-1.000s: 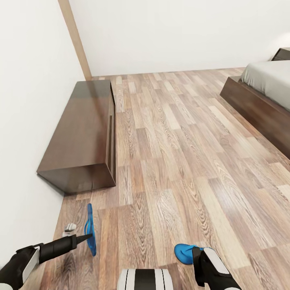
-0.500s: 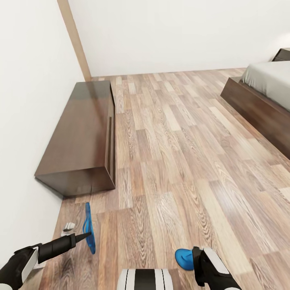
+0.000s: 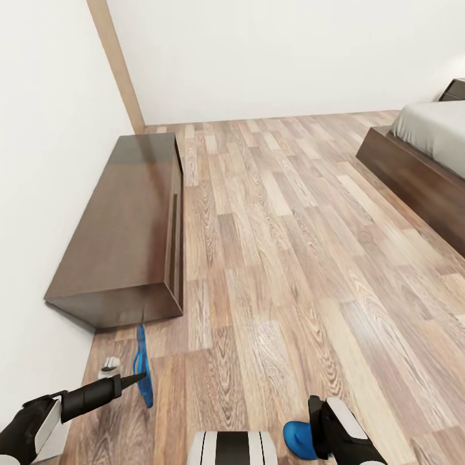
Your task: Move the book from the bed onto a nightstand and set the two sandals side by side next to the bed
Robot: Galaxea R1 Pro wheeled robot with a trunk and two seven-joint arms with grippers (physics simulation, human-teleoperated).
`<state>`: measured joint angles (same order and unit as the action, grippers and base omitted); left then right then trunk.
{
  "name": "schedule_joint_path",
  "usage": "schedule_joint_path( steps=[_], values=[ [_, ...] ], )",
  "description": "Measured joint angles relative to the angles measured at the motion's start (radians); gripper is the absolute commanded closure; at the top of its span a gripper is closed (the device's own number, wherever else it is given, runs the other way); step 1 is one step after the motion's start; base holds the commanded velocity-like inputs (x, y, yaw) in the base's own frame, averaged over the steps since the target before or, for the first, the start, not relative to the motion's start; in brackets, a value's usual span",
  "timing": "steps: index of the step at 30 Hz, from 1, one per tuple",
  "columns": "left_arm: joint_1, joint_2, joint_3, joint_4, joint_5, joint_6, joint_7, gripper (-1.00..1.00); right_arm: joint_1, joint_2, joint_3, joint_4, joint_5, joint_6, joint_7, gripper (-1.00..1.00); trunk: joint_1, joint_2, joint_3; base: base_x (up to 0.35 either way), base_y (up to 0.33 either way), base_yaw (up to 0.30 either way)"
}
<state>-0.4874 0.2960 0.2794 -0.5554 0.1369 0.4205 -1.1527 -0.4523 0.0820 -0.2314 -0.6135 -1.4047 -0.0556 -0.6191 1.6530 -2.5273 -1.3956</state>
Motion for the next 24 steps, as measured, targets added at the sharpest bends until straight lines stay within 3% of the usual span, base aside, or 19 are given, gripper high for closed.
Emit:
schedule_joint_path(
  steps=[12,24],
  values=[
    [0.000,0.000,-0.001,0.000,0.000,0.001,0.000,1.00,0.000,0.000,0.000,0.000,0.000,0.001,0.000,-1.00,0.000,0.000,0.000,0.014,0.000,0.000],
    [0.000,0.000,-0.002,0.000,-0.001,0.000,0.000,1.00,0.000,0.000,0.000,0.000,0.000,0.001,0.000,-1.00,0.006,-0.003,-0.046,0.000,0.000,0.000]
  ],
)
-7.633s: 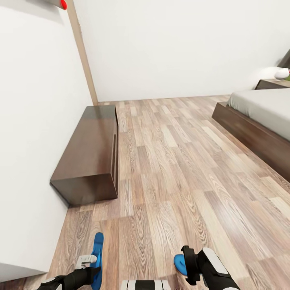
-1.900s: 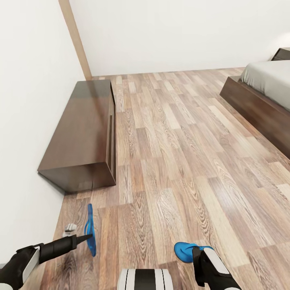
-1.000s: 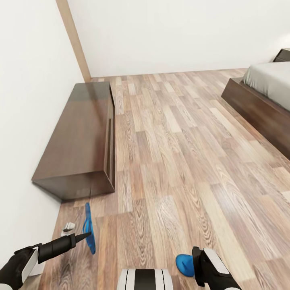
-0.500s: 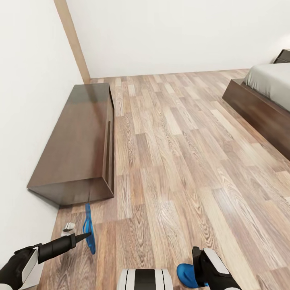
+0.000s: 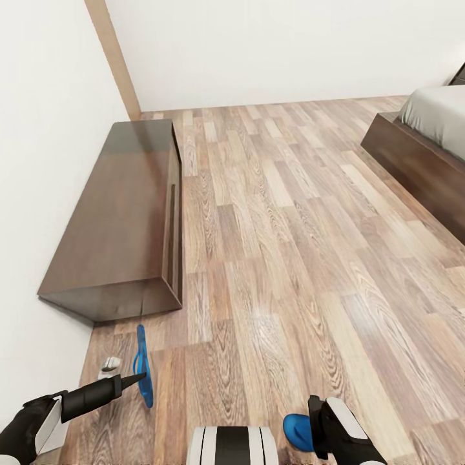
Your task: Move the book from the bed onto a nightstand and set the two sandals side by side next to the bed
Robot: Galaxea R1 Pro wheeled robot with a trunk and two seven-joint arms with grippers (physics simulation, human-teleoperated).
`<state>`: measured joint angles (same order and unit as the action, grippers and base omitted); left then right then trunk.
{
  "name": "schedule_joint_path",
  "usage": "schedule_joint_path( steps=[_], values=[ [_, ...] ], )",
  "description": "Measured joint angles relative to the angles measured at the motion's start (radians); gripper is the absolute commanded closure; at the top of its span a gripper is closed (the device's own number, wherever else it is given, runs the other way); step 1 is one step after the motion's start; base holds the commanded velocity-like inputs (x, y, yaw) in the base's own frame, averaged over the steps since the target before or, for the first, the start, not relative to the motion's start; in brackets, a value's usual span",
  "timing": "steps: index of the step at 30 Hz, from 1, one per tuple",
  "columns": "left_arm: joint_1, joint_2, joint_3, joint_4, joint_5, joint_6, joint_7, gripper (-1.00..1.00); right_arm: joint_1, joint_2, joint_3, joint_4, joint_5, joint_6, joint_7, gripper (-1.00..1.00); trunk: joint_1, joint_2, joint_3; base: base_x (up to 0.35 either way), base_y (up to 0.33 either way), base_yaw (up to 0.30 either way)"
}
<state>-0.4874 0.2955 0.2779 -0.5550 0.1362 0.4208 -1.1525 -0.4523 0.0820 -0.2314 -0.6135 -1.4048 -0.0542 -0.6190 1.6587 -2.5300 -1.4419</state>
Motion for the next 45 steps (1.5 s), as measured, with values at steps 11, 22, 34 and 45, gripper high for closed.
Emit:
schedule_joint_path(
  steps=[11,22,34,45],
  values=[
    [0.000,0.000,0.000,0.001,0.000,-0.001,-0.001,1.00,0.000,0.000,0.001,0.000,0.000,0.001,0.002,-1.00,0.005,-0.003,-0.043,0.000,0.000,0.000],
    [0.000,0.000,0.000,0.001,0.001,-0.001,-0.001,1.00,0.000,0.000,0.005,-0.017,0.002,0.003,0.136,-1.00,0.006,-0.003,-0.054,0.000,0.000,0.000],
    [0.000,0.000,0.001,0.001,0.001,-0.001,0.000,1.00,0.000,0.000,0.005,-0.009,0.002,0.003,0.182,-1.00,0.006,-0.003,-0.054,0.000,0.000,0.000],
    [0.000,0.000,0.001,0.001,0.000,0.000,0.000,1.00,0.000,0.000,0.005,-0.005,0.002,0.003,0.183,-1.00,0.009,-0.004,-0.074,0.000,0.000,0.000]
  ],
)
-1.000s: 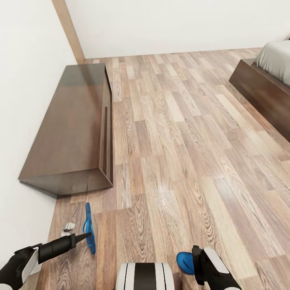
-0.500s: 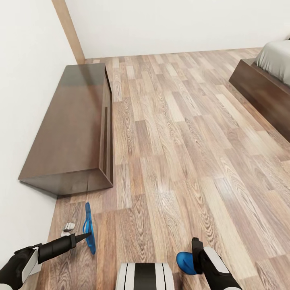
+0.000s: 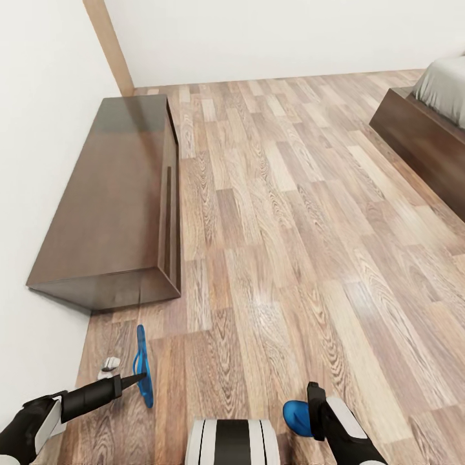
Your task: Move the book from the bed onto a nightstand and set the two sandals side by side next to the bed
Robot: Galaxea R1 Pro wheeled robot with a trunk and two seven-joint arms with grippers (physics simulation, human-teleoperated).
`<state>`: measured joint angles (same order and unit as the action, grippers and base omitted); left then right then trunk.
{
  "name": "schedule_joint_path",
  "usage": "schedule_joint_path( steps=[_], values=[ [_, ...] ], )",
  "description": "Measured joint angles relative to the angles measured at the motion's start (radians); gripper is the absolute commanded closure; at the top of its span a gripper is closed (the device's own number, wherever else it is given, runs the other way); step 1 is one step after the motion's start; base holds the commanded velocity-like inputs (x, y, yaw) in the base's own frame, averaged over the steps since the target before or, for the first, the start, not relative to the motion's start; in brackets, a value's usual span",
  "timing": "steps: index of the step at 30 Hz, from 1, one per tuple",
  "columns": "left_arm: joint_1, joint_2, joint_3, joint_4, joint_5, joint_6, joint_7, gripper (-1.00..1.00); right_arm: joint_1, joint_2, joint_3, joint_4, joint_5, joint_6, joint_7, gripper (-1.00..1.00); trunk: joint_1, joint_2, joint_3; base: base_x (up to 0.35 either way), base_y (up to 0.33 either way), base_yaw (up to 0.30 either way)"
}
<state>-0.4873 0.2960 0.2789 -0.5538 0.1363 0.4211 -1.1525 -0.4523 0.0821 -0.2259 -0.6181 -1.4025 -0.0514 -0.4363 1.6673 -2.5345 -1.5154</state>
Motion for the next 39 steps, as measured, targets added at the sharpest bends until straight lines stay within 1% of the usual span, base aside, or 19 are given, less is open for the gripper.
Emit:
schedule_joint_path(
  steps=[8,22,31,39],
  values=[
    [0.000,0.000,0.000,0.000,0.000,0.000,0.000,1.00,0.000,0.000,0.000,0.000,0.000,0.000,0.000,-1.00,0.004,-0.002,-0.031,0.000,0.000,0.000],
    [0.000,0.000,0.000,0.000,0.001,0.000,0.000,1.00,0.000,0.000,0.000,0.002,0.000,0.000,0.000,-1.00,0.004,-0.002,-0.031,0.000,0.000,0.000],
    [0.000,0.000,0.001,0.000,0.000,0.000,0.000,1.00,0.000,0.000,-0.001,0.002,0.000,0.000,0.000,-1.00,0.008,-0.004,-0.066,0.000,0.000,0.000],
    [0.000,0.000,0.001,0.000,0.001,0.000,-0.001,1.00,0.000,0.000,0.000,0.002,0.000,0.000,0.000,-1.00,0.008,-0.004,-0.066,0.006,0.000,0.000]
  ],
)
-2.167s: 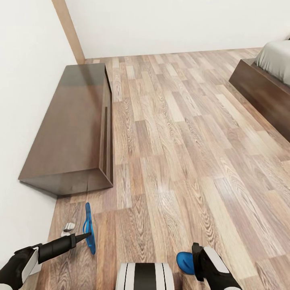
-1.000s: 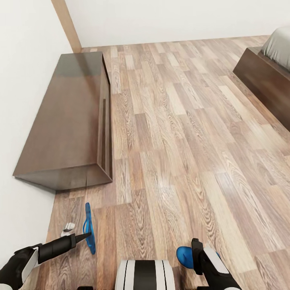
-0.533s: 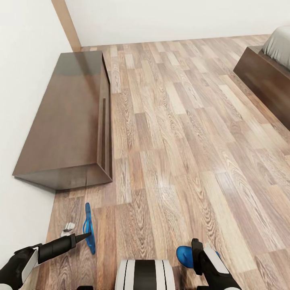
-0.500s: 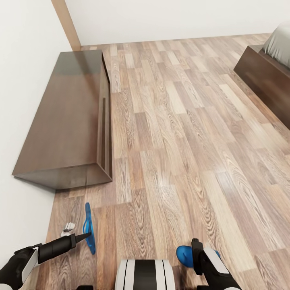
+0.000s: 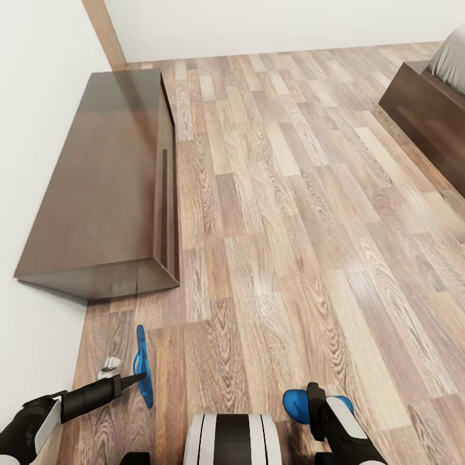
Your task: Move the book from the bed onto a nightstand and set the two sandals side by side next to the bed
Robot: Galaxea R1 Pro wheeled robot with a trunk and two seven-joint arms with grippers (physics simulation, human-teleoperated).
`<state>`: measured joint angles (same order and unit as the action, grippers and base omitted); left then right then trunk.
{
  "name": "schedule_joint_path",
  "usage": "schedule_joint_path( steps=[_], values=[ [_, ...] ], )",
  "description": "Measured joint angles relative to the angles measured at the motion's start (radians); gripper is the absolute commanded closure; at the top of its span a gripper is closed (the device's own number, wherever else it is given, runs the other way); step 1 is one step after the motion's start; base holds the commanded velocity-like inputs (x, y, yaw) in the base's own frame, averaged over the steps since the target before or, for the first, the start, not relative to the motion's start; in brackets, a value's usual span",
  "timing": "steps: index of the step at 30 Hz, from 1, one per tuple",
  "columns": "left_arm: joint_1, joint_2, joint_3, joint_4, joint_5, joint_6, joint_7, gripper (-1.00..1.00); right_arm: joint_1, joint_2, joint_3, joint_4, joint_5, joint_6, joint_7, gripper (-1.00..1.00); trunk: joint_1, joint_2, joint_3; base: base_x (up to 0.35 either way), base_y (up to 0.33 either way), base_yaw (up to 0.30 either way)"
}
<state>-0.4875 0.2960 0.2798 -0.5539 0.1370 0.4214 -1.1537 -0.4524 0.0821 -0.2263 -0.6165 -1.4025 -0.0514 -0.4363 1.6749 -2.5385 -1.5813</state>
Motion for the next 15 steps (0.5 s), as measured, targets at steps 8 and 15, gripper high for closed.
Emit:
schedule_joint_path(
  steps=[8,15],
  values=[
    [0.000,0.000,-0.001,0.000,0.000,0.000,0.001,1.00,0.000,0.000,0.000,0.000,0.000,0.000,0.000,-1.00,0.000,0.000,0.000,0.157,0.000,0.000],
    [0.000,0.000,-0.001,0.000,0.000,-0.001,0.001,1.00,0.000,0.000,0.000,0.000,0.000,0.000,0.000,-1.00,0.000,0.000,0.000,0.016,0.000,0.000]
  ],
)
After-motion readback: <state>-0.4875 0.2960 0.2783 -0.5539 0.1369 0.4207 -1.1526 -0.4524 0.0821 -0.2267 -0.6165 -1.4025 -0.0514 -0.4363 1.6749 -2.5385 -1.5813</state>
